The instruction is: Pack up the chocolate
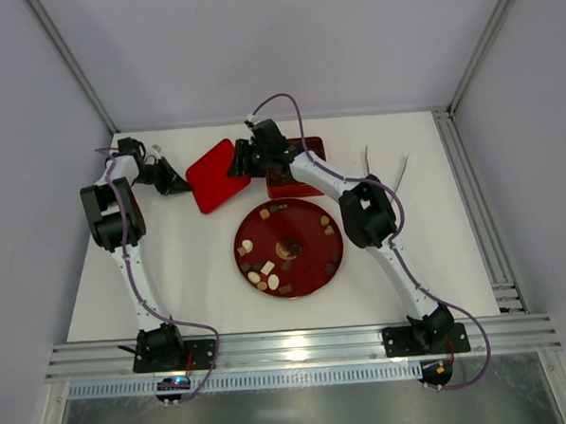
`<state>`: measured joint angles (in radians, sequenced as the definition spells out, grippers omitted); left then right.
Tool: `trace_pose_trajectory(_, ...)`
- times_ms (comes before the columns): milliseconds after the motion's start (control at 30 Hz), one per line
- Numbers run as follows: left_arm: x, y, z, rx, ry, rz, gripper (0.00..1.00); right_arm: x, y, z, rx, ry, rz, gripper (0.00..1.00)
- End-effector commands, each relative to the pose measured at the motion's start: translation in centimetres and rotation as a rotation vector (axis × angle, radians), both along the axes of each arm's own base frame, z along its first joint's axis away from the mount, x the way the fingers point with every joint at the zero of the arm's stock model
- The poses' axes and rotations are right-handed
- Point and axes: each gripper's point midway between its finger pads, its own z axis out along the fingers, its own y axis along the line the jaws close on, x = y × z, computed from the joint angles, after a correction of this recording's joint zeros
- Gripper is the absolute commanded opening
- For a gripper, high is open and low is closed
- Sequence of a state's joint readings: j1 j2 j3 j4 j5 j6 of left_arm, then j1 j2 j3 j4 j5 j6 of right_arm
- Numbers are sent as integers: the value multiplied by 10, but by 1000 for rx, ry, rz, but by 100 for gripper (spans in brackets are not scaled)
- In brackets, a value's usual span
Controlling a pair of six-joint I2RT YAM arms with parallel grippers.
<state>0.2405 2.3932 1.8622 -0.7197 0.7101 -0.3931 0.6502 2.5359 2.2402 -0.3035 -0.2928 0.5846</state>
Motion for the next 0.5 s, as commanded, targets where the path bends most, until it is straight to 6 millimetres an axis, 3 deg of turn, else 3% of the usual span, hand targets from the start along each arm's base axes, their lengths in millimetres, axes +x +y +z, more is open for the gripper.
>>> trace_pose_trajectory(0,-16,3,-33,57,96,-10,0,3,17,31,113,-26,23,51)
trace_pose_trajectory(467,-8,3,-8,59,42,-12,0,5,18,49,214,6,33,9)
